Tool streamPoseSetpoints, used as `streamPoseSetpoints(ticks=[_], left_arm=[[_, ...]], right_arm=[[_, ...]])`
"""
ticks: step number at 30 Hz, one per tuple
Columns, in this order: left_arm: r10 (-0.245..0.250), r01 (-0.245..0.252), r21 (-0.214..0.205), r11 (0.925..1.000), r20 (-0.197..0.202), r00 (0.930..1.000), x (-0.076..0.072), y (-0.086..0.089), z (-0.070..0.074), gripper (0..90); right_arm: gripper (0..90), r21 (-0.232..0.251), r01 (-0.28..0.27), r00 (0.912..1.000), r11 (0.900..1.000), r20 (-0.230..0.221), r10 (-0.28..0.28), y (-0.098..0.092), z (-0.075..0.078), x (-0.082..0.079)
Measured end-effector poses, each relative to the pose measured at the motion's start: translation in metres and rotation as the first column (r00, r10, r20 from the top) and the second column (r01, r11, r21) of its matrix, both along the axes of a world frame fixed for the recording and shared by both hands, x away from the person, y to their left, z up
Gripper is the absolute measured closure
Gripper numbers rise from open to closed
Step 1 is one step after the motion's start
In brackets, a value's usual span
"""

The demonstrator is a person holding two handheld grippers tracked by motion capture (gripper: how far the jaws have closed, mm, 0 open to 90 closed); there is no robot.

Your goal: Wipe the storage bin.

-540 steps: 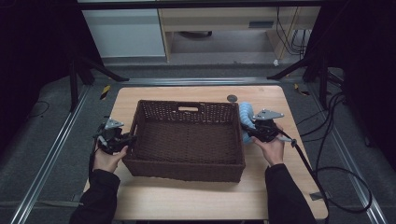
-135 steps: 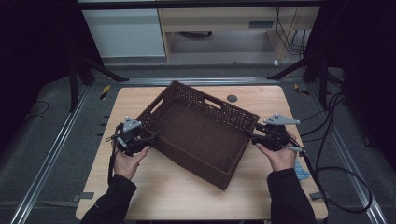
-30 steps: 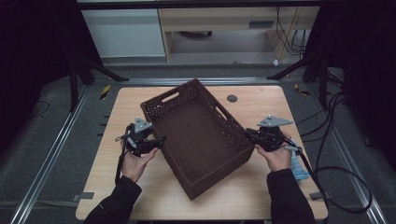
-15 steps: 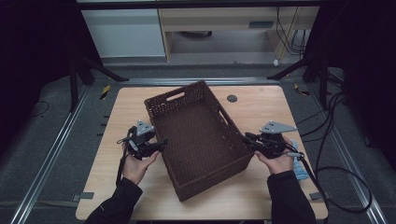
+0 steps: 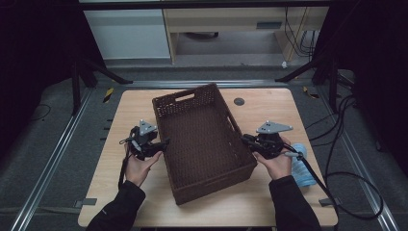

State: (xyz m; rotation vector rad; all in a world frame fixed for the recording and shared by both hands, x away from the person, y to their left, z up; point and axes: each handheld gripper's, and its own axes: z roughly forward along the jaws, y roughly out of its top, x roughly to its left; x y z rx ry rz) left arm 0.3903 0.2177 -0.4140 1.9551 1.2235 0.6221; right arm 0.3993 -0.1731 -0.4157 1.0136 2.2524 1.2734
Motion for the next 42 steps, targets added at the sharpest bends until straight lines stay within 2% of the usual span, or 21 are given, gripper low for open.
streamPoseSetpoints(ticks=[6, 8, 10, 12, 13, 16, 18, 20, 23, 25, 26, 28, 32, 34, 37, 38, 40, 42], left_arm=[[0.0, 0.0, 0.0, 1.0, 0.007, 1.0, -0.011, 0.001, 0.001, 40.1], [-0.006, 0.006, -0.02, 0.9998, -0.007, 1.0, -0.012, 0.001, -0.002, 40.4], [-0.016, 0.016, 0.009, 0.9998, -0.024, 0.9996, -0.011, -0.003, -0.007, 44.6], [-0.015, 0.016, 0.026, 0.9995, -0.033, 0.9993, -0.008, -0.004, -0.011, 49.1], [-0.019, 0.019, 0.01, 0.9998, -0.041, 0.999, -0.007, -0.004, -0.012, 49.2], [-0.022, 0.022, 0.01, 0.9997, -0.045, 0.9988, -0.003, -0.002, -0.012, 52.0], [-0.022, 0.023, 0.021, 0.9995, -0.04, 0.999, 0.001, -0.001, -0.013, 53.3], [-0.022, 0.023, 0.033, 0.9992, -0.038, 0.999, 0.004, 0.001, -0.012, 55.1], [-0.021, 0.02, -0.015, 0.9997, -0.059, 0.998, 0.01, 0.007, -0.013, 54.5], [-0.02, 0.02, -0.007, 0.9998, -0.056, 0.9982, 0.008, 0.009, -0.013, 49.4], [-0.015, 0.014, -0.016, 0.9998, -0.053, 0.9985, 0.006, 0.011, -0.012, 48.1], [-0.024, 0.022, -0.032, 0.9992, -0.052, 0.9983, 0.002, 0.013, -0.009, 45.8], [-0.042, 0.042, -0.006, 0.9991, -0.045, 0.9981, -0.008, 0.014, -0.007, 43.4], [-0.041, 0.042, 0.021, 0.9989, -0.039, 0.9984, -0.013, 0.012, -0.008, 43.6], [-0.047, 0.05, 0.05, 0.9975, -0.045, 0.9979, -0.016, 0.012, -0.011, 45.1], [-0.051, 0.053, 0.037, 0.9979, -0.049, 0.9975, -0.015, 0.013, -0.011, 45.6], [-0.057, 0.059, 0.03, 0.9978, -0.053, 0.997, -0.016, 0.013, -0.011, 47.1], [-0.064, 0.066, 0.026, 0.9975, -0.045, 0.9969, -0.016, 0.012, -0.012, 52.5]], right_arm=[[79.3, 0.019, -0.036, 0.9989, 0.9992, -0.028, 0.036, 0.001, 0.002, -0.016], [78.8, 0.025, -0.052, 0.9978, 0.9983, -0.04, 0.053, 0.002, 0.003, -0.019], [73.8, 0.045, -0.057, 0.998, 0.9973, -0.022, 0.058, 0.002, 0.005, -0.019], [70.2, 0.04, -0.04, 0.9992, 0.9984, 0.008, 0.04, 0.001, 0.007, -0.018], [68.6, 0.041, -0.027, 0.9995, 0.9988, 0.016, 0.026, 0.001, 0.008, -0.017], [65.6, 0.04, -0.006, 0.9996, 0.9992, 0.029, 0.004, 0.002, 0.005, -0.012], [65.6, 0.045, -0.002, 0.9996, 0.999, 0.028, 0.0, 0.005, 0.002, -0.009], [65.3, 0.026, 0.0, 0.9995, 0.9997, 0.03, -0.001, 0.009, -0.001, -0.007], [71.4, 0.049, -0.011, 0.9999, 0.9987, 0.009, 0.01, 0.011, -0.002, -0.008], [75.3, 0.053, -0.025, 0.9997, 0.9983, 0.001, 0.025, 0.014, -0.002, -0.011], [74.7, 0.043, -0.027, 0.9995, 0.9987, -0.013, 0.028, 0.016, -0.003, -0.012], [74.9, 0.026, -0.015, 0.9999, 0.9995, 0.004, 0.015, 0.019, -0.003, -0.016], [74.8, 0.047, -0.023, 0.9995, 0.9986, -0.019, 0.024, 0.021, -0.003, -0.022], [74.5, 0.058, -0.028, 0.9992, 0.9979, -0.027, 0.03, 0.022, -0.003, -0.024], [70.5, 0.052, -0.033, 0.9993, 0.9981, -0.018, 0.034, 0.022, 0.0, -0.024], [68.4, 0.061, -0.03, 0.9995, 0.9977, -0.008, 0.031, 0.021, 0.001, -0.024], [63.6, 0.071, -0.022, 0.9994, 0.9972, 0.028, 0.021, 0.016, 0.009, -0.025], [57.9, 0.078, 0.008, 0.9975, 0.9969, 0.069, -0.014, 0.008, 0.015, -0.025]])
